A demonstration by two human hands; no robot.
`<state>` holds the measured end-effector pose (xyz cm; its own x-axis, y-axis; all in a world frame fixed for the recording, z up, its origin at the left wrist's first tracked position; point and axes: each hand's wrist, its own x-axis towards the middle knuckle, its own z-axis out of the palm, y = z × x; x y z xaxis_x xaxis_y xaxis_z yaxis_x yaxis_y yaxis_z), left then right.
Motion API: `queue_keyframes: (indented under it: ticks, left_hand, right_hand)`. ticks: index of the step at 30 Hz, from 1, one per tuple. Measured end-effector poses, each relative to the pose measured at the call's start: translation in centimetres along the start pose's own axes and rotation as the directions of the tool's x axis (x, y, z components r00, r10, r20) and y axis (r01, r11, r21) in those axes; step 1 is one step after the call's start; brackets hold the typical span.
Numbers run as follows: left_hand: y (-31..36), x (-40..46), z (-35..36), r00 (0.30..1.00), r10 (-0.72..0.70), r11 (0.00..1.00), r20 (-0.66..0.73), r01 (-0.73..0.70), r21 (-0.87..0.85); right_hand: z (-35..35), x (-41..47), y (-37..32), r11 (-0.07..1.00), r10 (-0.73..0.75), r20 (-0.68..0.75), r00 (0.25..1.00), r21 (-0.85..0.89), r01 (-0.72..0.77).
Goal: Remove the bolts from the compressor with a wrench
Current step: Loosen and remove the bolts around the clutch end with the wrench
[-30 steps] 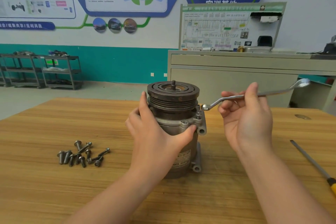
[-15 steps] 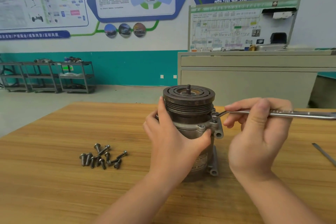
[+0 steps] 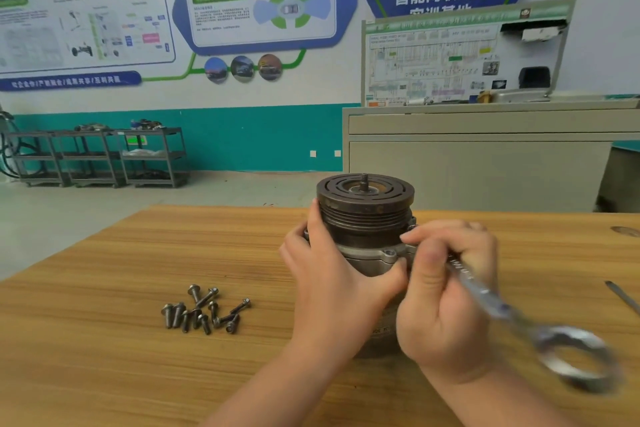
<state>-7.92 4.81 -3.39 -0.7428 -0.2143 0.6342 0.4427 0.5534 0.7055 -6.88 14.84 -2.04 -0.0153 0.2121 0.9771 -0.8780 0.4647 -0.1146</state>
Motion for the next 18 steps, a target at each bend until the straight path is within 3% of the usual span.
queue_keyframes:
  ticks: [3, 6, 9, 12, 14, 18]
  left_hand:
    - [-0.4, 0.4, -0.4, 0.999, 0.003, 0.999, 0.033, -0.005, 0.033]
    - [-0.5, 0.7, -0.8, 0.997, 0.000, 1.000, 0.073, -0.002, 0.019]
    - [-0.4, 0.8, -1.1, 0.997, 0.014, 1.000, 0.072, -0.014, -0.012]
    - [-0.6, 0.7, -1.1, 0.998, 0.023, 0.999, 0.061, -0.021, -0.025]
    - [-0.7, 0.7, -1.2, 0.998, 0.028, 0.999, 0.053, -0.027, -0.032]
    - [-0.5, 0.7, -1.1, 0.998, 0.025, 0.999, 0.052, -0.023, -0.045]
  right_hand:
    - [-0.3, 1.2, 0.0, 0.957, 0.244, -0.154, 0.958, 0.196, -0.212]
    - [-0.6, 2.6, 0.8, 0.765, 0.620, -0.200, 0.758, 0.369, -0.528]
    - [-1.4, 4.1, 2.5, 0.373, 0.887, 0.020, 0.462, 0.559, -0.741]
    - [-2.1, 5.1, 3.9, 0.064, 0.924, 0.276, 0.265, 0.572, -0.818]
    - [-2.5, 5.2, 4.5, -0.010, 0.902, 0.367, 0.228, 0.547, -0.837]
    - [-2.4, 4.8, 5.1, -0.048, 0.887, 0.396, 0.237, 0.590, -0.806]
